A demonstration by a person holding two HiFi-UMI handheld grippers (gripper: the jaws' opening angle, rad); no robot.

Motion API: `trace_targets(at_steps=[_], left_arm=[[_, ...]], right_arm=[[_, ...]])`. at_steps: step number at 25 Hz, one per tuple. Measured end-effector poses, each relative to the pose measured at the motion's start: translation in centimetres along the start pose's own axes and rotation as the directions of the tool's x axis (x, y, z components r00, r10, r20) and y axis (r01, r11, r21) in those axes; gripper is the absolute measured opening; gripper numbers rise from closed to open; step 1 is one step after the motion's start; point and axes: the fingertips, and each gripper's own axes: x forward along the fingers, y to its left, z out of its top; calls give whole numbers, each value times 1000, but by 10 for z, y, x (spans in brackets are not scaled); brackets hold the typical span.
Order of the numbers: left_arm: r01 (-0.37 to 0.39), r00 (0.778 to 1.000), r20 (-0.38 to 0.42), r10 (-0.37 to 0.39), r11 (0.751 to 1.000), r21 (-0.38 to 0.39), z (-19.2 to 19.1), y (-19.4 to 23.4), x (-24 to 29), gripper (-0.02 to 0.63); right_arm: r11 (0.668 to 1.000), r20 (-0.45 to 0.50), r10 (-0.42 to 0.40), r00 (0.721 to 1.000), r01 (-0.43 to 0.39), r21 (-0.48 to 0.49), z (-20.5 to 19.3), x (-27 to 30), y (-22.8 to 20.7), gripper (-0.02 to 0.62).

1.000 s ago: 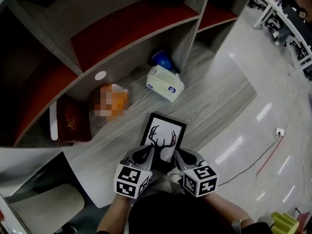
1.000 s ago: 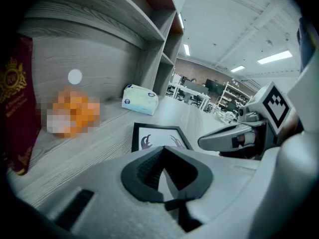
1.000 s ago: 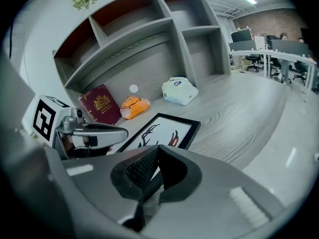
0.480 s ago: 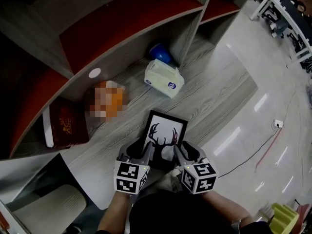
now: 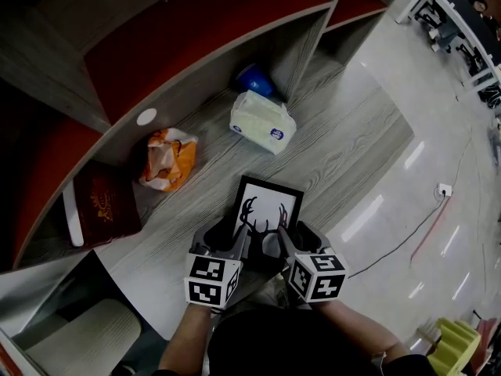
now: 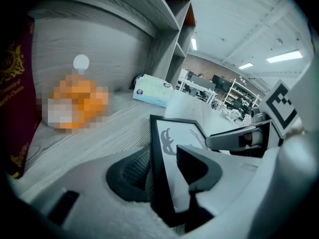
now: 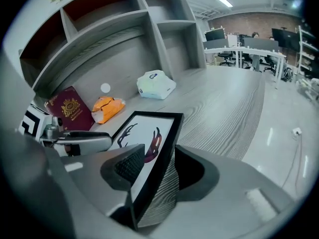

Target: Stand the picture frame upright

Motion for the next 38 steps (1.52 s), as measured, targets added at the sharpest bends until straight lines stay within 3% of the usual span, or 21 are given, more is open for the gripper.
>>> trace_targets(at_steps=[6,18,27,38], left_arm=[[32,999,-22,-32,999,-12,-4,-3,5,164],[-5,998,-66,5,1000,11,-13,-1,8,150],[-54,996,-72,49,997,-61,-12,4,7,124],[-150,988,-38,147,983,-105,2,-16,0,112]], right_arm=[[999,-7,-29,1000,29,27,-1,6,-1,183],[995,26,-97,995,96,40,-1,7,-3,143],[994,47,-87,995,83,71,0,5,-4,120],[1000,121,-17,993,14,23,30,-14,-17,78]])
